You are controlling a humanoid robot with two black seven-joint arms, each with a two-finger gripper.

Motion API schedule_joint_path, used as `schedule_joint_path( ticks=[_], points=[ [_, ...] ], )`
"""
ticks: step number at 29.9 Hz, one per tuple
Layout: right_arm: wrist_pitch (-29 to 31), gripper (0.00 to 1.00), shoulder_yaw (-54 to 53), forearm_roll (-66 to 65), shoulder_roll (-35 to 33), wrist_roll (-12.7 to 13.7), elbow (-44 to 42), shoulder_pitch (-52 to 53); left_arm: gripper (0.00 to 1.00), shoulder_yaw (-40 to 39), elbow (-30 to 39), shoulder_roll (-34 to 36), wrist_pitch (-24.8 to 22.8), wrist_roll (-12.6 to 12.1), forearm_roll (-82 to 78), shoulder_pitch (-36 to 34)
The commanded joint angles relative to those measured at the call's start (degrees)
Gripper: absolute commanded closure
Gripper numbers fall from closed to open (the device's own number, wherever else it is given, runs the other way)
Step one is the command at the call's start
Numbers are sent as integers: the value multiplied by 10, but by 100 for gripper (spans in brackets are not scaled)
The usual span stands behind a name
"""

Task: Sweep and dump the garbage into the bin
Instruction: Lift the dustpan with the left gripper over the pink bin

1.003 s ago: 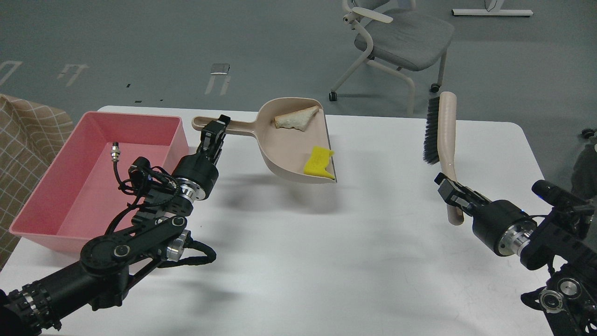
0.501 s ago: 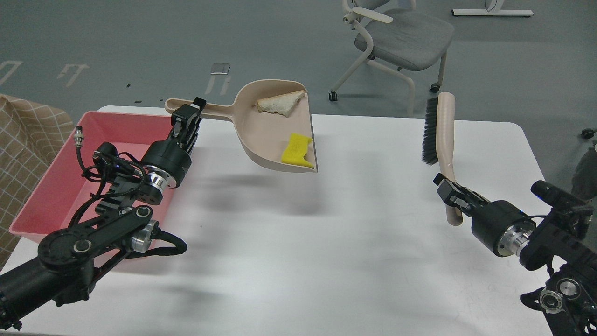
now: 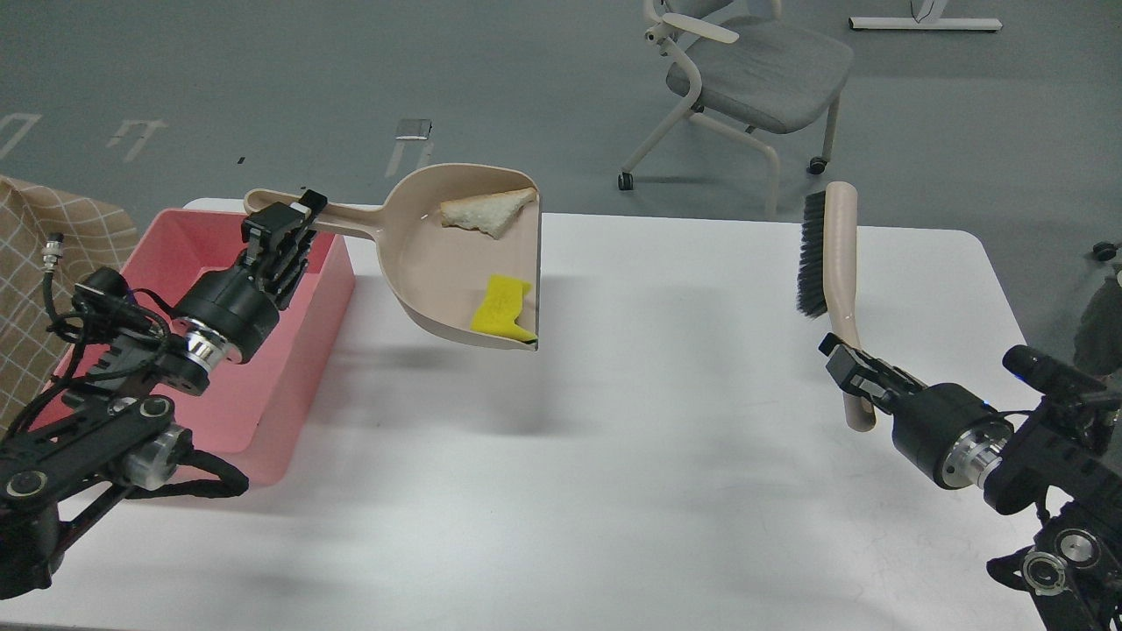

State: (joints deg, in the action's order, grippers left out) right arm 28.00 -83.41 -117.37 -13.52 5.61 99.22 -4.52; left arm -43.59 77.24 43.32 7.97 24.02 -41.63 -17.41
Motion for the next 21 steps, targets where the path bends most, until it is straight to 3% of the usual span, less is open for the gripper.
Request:
schedule_joint_path(
  ticks=[1,6,12,17,21],
  points=[
    [0,100,3,0,-1,0,-2,0,89,-21,-3,15,-29,1,25,6],
    [0,100,4,0,-1,1,-2,0,88,-24,-9,20,-50,3,34,7],
    [0,100,3,0,-11,0,-1,-3,88,-26,-89,19,-108,22,86,6],
    [0,100,3,0,-11,1,-1,-8,88,-27,-109,19,-127,29,90,6],
    [0,100,3,-1,-11,1,0,-10,88,-68,-142,21,-174,35,91,7]
  ],
)
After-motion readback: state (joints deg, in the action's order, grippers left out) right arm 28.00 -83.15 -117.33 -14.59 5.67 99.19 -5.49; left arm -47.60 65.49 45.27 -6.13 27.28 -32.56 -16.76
